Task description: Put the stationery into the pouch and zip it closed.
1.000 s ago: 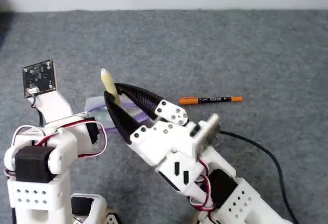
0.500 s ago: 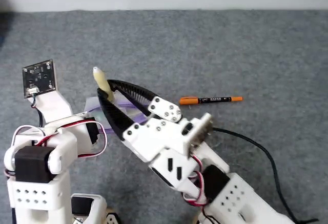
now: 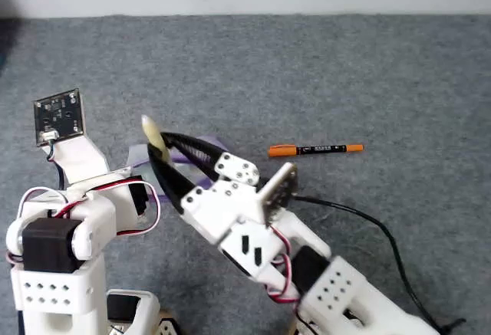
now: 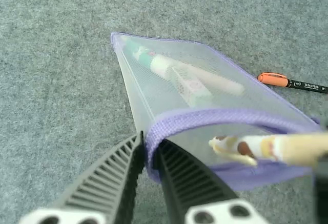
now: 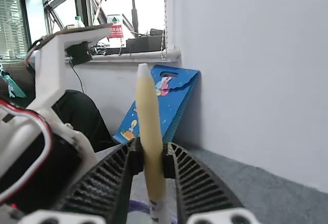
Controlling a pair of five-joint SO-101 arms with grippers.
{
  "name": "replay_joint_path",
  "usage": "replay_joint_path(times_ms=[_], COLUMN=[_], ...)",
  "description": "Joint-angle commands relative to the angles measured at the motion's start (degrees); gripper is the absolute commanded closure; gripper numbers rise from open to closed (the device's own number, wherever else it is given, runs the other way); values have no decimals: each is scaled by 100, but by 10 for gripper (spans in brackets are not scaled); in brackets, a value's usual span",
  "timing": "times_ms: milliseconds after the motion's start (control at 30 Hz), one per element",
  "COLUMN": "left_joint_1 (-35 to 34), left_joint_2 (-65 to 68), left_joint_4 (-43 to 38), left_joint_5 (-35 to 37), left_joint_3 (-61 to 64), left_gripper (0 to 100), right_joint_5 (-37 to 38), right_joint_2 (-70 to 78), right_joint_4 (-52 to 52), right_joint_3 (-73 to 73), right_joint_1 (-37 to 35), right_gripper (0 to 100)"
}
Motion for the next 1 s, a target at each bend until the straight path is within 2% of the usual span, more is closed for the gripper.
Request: replay_joint_path(times_ms=[0, 233, 467, 700, 833, 967], left_joint_1=[-44, -18, -9, -26, -44, -44], left_joint_2=[123, 132, 132, 132, 132, 123], left_joint_4=[9, 9, 9, 18, 18, 18], left_joint_5=[62, 62, 62, 62, 62, 62], left_joint_3=[-180, -180, -171, -171, -171, -171], left_gripper=[989, 989, 989, 989, 989, 989], right_joint_5=[-325, -695, -809, -800, -782, -580], right_joint_2=[-725, -1631, -1121, -295, -171, -242], right_joint_4=[1209, 2642, 2870, 2932, 2958, 3521], right_joint_3=[-26, -18, -53, -527, -958, -1503], right_joint_1=[48, 48, -215, -637, -576, -505], right_gripper=[991, 990, 983, 787, 820, 845])
